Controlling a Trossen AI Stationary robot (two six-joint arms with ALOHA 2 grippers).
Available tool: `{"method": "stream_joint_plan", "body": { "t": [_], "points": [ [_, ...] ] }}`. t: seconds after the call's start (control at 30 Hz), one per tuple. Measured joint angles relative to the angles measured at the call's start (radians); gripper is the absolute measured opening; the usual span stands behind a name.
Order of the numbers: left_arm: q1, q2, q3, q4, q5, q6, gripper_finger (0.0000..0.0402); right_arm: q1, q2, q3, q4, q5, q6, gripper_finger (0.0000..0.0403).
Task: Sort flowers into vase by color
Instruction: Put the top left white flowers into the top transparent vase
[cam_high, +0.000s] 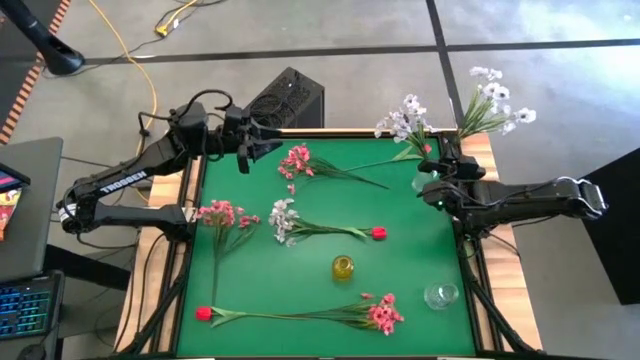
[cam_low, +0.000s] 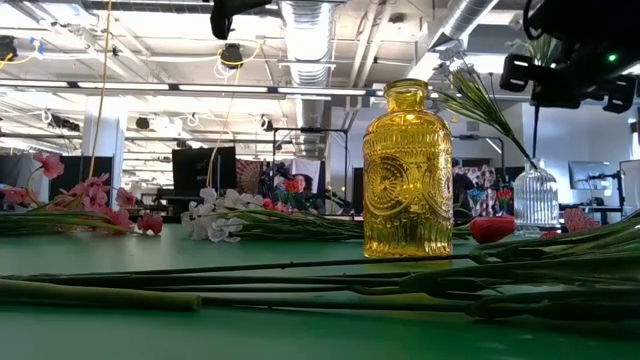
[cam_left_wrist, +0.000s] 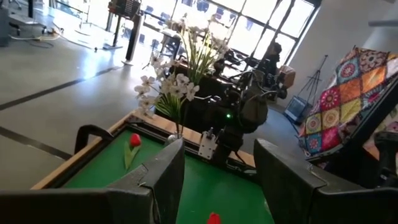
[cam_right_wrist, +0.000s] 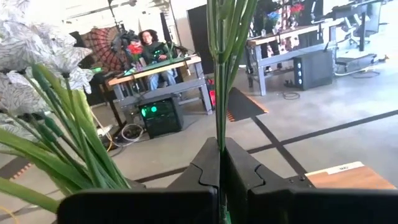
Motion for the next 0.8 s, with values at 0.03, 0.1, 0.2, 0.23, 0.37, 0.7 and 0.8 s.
{"method": "stream_joint_plan", "body": {
  "t": [0.03,0.1,0.2,0.23,0.37,0.7,0.8],
  "points": [
    [0.000,0.000,0.000,0.000,0.000,0.000,0.0180,-0.002,0.011,0.000,0.000,0.000,0.005,0.0029],
    [0.000,0.000,0.000,-0.001,0.000,0.004,0.0180,-0.008,0.033,0.000,0.000,-0.001,0.005,0.0029],
    [0.000,0.000,0.000,-0.006,0.000,0.014,0.0180,-0.013,0.064,0.000,0.000,-0.001,0.008,0.0029],
    [0.000,0.000,0.000,-0.008,0.000,0.016,0.0180,-0.012,0.074,0.000,0.001,-0.001,0.008,0.0029],
    [0.000,0.000,0.000,-0.015,0.000,0.017,0.0180,-0.012,0.117,0.000,-0.006,-0.001,0.068,0.0029],
    [0.000,0.000,0.000,-0.054,0.000,0.054,0.0180,-0.012,0.260,0.000,-0.006,-0.002,0.167,0.0031],
    [0.000,0.000,0.000,-0.060,-0.001,0.055,0.0180,-0.012,0.299,0.000,-0.006,-0.002,0.187,0.0033]
  ]
}}
